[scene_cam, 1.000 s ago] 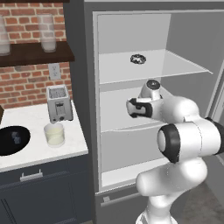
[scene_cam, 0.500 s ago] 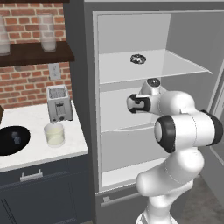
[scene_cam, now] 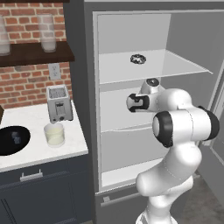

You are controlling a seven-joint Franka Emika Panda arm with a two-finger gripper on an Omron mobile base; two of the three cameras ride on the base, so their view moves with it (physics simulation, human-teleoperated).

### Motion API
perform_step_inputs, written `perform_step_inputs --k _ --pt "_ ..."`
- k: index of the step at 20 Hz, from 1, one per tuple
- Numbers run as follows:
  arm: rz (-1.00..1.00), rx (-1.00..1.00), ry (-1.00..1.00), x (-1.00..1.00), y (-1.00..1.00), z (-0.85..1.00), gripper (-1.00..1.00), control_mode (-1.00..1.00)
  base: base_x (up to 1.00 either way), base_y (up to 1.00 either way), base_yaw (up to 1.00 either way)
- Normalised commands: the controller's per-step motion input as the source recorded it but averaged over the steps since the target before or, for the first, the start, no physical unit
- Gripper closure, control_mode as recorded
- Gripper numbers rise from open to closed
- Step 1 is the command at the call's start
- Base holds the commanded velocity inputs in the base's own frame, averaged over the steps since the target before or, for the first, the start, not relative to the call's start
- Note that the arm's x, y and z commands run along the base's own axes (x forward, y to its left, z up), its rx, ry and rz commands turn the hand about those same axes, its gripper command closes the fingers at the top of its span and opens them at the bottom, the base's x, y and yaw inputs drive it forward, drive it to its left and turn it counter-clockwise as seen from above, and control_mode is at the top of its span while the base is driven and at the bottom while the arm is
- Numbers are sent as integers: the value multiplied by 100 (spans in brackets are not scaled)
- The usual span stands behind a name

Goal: Grab a lemon wedge from the fridge and one ice cube from the ice bowl, and put them in the glass of lemonade.

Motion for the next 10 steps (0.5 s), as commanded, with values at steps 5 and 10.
perform_step_inputs --k 5,10 --pt "0 0 1 1 0 -9 -100 -100 0 0 0" --pt "0 0 0 9 0 -8 -100 -100 0 0 0"
